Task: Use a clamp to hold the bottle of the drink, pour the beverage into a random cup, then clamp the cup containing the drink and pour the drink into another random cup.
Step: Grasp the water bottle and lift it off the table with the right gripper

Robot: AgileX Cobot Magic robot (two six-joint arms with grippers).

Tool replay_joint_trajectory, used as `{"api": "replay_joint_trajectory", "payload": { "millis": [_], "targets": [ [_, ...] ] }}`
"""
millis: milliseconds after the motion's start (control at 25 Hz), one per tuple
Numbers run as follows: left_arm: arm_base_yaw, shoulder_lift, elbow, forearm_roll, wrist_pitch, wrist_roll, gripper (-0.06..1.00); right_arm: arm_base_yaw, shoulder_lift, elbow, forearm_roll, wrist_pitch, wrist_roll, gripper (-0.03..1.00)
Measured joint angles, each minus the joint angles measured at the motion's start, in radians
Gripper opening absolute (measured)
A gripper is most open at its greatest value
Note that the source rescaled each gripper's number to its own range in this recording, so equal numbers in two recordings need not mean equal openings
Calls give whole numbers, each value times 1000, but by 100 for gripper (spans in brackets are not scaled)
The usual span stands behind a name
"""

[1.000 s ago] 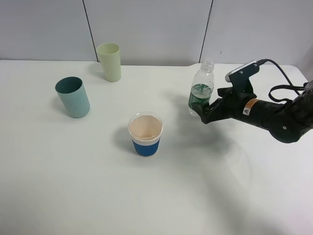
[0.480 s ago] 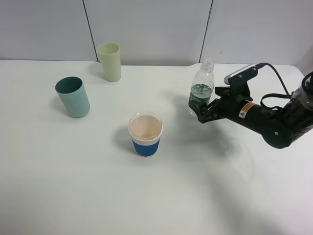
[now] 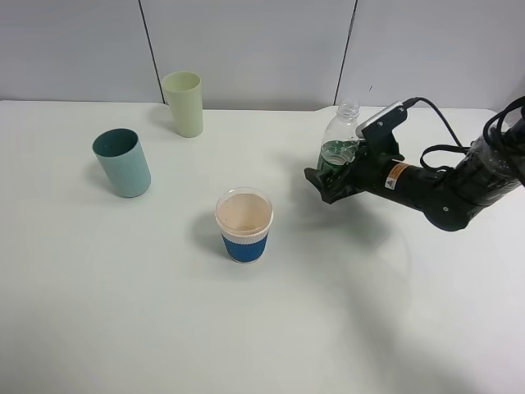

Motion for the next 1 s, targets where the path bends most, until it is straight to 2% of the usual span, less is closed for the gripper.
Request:
{"api": "replay_joint_trajectory", "payload": {
  "millis": [200, 360, 440, 560, 640, 720, 760, 1000],
  "targets": [
    [0, 0, 0, 0, 0, 0, 100, 0, 1, 0, -78, 7, -4, 80],
    [0, 0, 0, 0, 0, 0, 100, 0, 1, 0, -78, 8, -9, 80],
    [0, 0, 0, 0, 0, 0, 100, 0, 1, 0, -72, 3, -16, 74],
    [0, 0, 0, 0, 0, 0, 100, 0, 1, 0, -59, -2, -17, 56],
    [0, 0, 0, 0, 0, 0, 100, 0, 1, 0, -52, -2, -16, 34],
    [0, 0, 0, 0, 0, 0, 100, 0, 1, 0, -52, -4, -1, 5],
    [0, 0, 0, 0, 0, 0, 100, 0, 1, 0, -52, -6, 6, 0],
    [0, 0, 0, 0, 0, 0, 100, 0, 1, 0, -52, -6, 38, 0]
  ]
}}
